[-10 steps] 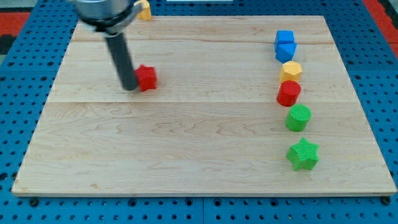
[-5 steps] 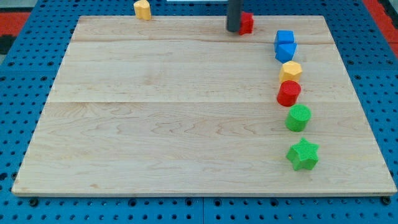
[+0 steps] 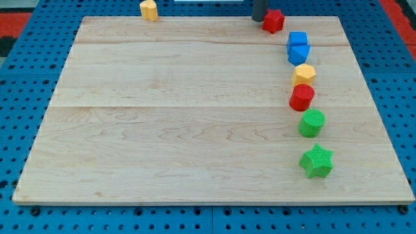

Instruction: Move the red star to the top left side of the blue cube

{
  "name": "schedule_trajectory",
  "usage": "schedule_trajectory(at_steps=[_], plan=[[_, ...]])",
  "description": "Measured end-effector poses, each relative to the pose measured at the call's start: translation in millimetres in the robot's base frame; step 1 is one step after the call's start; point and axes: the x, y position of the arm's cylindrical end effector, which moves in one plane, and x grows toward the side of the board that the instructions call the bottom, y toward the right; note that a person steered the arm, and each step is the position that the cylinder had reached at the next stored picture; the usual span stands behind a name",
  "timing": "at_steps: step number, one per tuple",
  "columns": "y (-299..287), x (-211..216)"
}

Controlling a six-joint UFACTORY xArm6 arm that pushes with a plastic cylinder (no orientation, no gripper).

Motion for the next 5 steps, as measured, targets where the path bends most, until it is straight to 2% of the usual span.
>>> schedule_trajectory(at_steps=[1,2,3,4,5], plan=[[11.0,0.0],[-15.5,0.5],[0.3,0.4],[44.0,3.6],[49.5,3.8]])
